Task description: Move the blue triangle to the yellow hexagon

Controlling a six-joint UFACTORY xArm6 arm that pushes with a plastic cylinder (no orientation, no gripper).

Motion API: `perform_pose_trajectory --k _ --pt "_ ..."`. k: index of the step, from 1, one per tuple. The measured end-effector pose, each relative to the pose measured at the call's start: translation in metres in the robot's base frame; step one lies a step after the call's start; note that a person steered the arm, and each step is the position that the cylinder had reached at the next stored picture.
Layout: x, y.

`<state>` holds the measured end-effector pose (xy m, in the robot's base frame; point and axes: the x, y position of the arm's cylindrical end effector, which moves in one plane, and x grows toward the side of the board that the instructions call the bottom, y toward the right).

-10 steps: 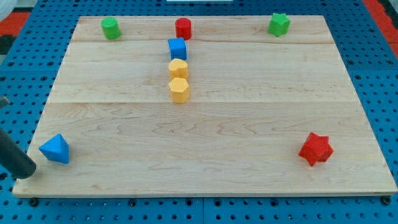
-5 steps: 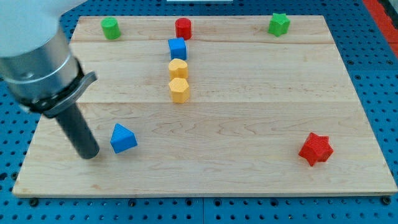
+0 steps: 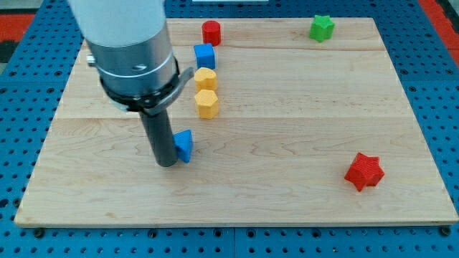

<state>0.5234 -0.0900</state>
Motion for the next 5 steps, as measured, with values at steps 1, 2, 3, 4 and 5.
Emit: perform_pose_trajectory --k 1,2,3,4,5 --pt "-0.010 0.010" --pt "-0.023 0.012" --pt "-0.037 0.012" --pt "-0.050 0.014" --pt "-0.050 0.029"
